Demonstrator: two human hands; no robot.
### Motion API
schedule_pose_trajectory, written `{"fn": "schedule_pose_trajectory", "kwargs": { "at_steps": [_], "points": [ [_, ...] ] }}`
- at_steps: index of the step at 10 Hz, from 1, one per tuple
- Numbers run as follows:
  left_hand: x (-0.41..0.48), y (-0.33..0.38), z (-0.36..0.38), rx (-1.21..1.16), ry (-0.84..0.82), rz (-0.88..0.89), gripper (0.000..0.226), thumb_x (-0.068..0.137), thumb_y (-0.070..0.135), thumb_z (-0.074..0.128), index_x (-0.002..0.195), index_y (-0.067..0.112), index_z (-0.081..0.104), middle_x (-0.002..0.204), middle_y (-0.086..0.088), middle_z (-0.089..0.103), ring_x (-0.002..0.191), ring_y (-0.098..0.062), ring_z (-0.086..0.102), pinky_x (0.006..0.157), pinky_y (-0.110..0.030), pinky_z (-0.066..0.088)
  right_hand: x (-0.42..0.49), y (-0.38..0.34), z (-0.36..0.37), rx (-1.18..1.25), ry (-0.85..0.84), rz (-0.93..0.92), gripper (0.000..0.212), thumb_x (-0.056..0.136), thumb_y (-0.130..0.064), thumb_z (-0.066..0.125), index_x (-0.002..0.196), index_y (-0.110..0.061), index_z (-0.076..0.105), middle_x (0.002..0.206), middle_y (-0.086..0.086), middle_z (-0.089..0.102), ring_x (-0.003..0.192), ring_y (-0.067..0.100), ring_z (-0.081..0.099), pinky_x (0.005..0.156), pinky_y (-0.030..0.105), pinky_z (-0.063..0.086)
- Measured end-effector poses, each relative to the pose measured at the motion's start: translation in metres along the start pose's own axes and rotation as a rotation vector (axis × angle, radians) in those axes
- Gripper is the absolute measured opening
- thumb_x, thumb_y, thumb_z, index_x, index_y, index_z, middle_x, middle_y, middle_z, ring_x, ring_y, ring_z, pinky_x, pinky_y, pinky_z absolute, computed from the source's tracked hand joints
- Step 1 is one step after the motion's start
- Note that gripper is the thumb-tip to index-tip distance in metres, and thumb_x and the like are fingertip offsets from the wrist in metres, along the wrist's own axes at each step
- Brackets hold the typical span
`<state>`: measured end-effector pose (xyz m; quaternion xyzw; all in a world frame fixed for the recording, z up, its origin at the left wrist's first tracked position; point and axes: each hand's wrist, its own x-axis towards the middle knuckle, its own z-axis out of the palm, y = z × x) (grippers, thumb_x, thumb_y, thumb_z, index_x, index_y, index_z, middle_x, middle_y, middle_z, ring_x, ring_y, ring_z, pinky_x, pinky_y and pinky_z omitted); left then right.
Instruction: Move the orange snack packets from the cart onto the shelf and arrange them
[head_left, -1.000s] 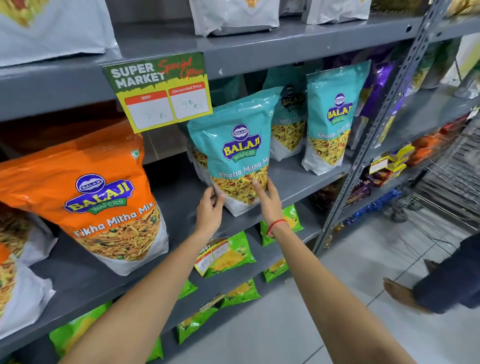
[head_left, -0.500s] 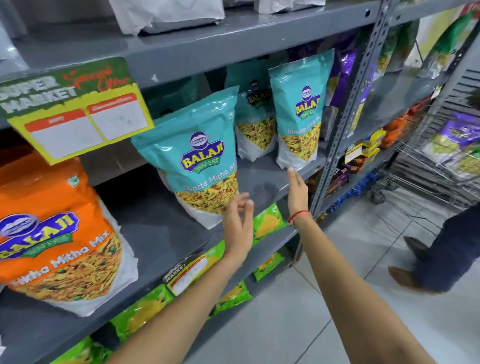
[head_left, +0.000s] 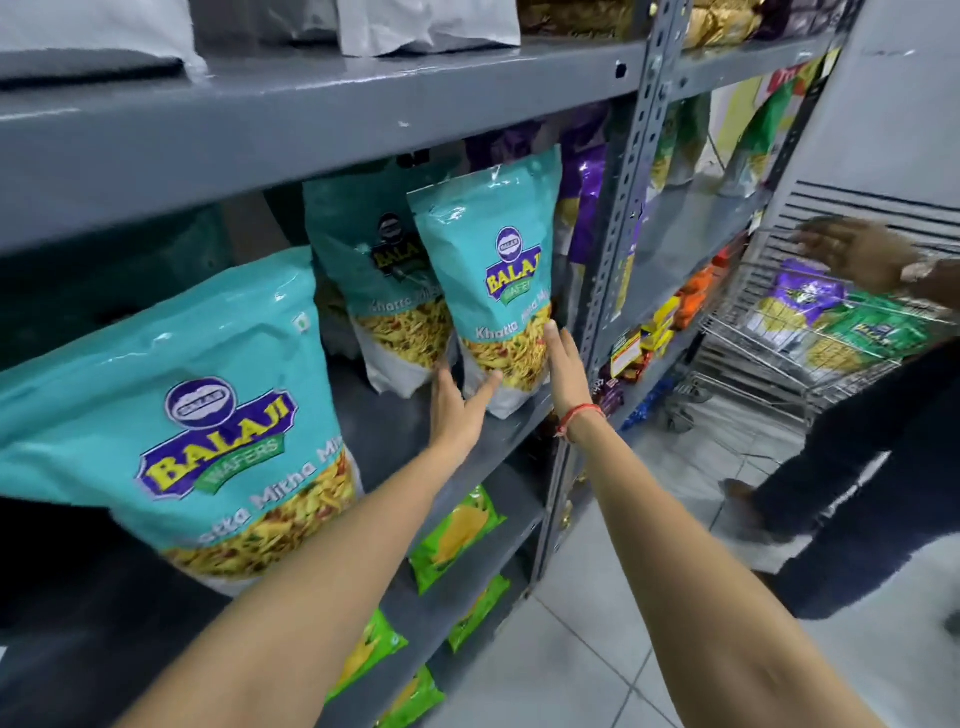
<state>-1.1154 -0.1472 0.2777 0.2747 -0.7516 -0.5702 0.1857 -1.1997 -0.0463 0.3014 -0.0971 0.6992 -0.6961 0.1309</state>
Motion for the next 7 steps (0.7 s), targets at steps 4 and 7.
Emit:
{"fn": "schedule_pose_trajectory", "kwargs": {
  "at_steps": [4,7],
  "points": [
    [-0.010,-0.021,-0.007,0.147,0.102,0.071,0.082,0.074,0.054,0.065,0.140,0.017,0.034,0.140,-0.010,0.050,0.127,-0.030,0.047,0.096,-0.035,0.041,-0.021,0.014,0.024,0.014,0.046,-0.118,0.046,0.096,-0.035,0.042,0.136,-0.013,0.039,0.117,-0.007,0.046,0.109,0.007,0.043,0.092,0.024,0.031],
    [-0.027,-0.010,-0.034,0.124,0.039,0.034,0.086,0.072,0.061,0.063,0.140,0.018,0.032,0.141,-0.008,0.050,0.129,-0.029,0.046,0.103,-0.043,0.040,-0.043,0.009,0.028,-0.075,0.182,-0.056,0.067,0.091,-0.051,0.044,0.142,-0.011,0.030,0.149,0.012,0.036,0.136,0.024,0.036,0.112,0.038,0.030]
  ]
}}
